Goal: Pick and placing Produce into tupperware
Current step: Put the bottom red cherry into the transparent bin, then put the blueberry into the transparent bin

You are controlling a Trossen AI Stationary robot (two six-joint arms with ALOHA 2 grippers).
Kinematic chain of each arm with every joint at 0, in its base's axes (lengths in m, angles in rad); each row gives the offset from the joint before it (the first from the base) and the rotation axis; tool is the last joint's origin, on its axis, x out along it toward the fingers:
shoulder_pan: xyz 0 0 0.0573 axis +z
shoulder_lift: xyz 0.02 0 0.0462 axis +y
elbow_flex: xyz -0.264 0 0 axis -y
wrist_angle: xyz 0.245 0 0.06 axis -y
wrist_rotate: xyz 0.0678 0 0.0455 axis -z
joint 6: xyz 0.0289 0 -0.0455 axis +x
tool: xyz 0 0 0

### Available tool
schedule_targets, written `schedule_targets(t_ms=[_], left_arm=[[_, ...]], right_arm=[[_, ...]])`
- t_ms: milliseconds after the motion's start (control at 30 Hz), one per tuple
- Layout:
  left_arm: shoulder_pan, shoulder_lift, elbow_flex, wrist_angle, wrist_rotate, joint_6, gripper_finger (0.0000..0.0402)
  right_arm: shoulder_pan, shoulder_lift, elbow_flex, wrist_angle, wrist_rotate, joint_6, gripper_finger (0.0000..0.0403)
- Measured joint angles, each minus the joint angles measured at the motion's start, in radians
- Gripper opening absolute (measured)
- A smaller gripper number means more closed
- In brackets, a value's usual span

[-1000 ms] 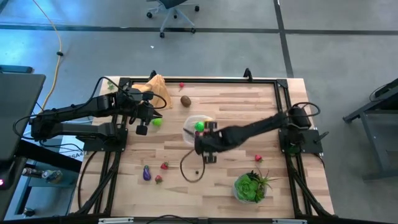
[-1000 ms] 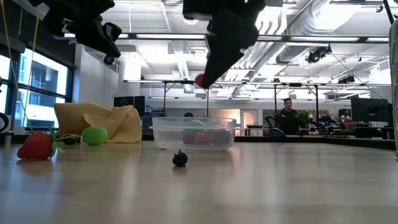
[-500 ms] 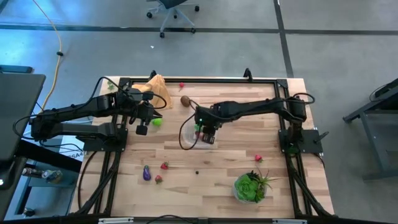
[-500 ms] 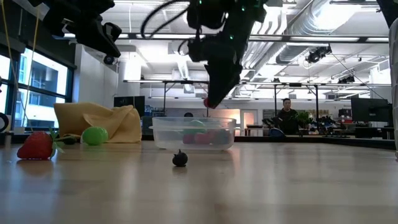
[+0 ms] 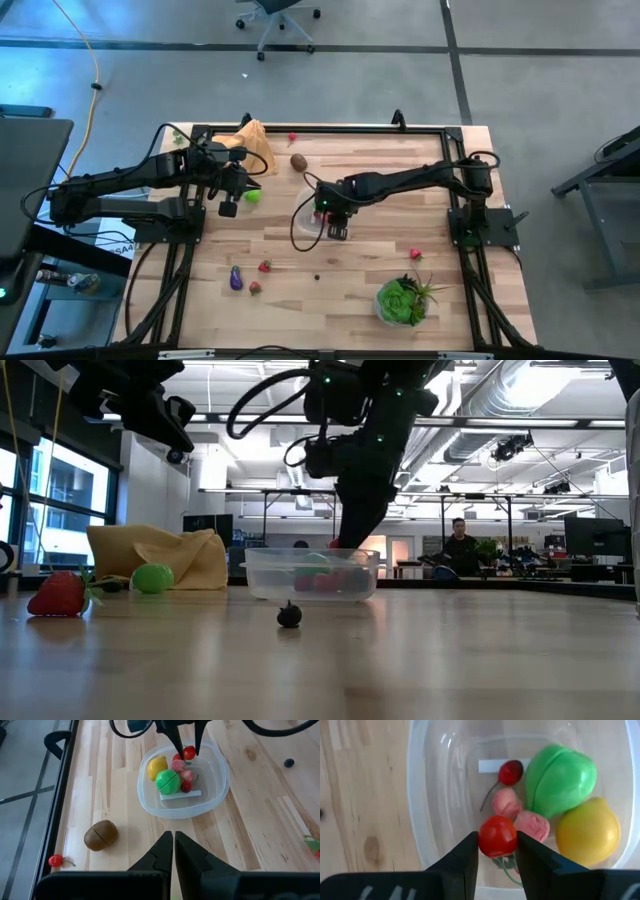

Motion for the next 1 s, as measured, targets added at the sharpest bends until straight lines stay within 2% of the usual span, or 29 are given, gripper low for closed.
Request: schedule_targets(t_ms=[467, 867, 1000], left_arm=[[0.000, 0.000, 0.000, 0.000, 0.000, 0.000, 0.0010], [0.000, 0.000, 0.000, 0.000, 0.000, 0.000, 0.0010], [0.000, 0.000, 0.000, 0.000, 0.000, 0.000, 0.0010]], right_arm=[[0.003, 0.000, 0.000, 0.040, -0.005, -0.014, 0.0105], [0.003, 0.000, 0.000, 0.044, -0.005, -0.034, 0.0170], [0.009, -0.003, 0.000, 0.045, 0.018, -0.052, 0.0176]])
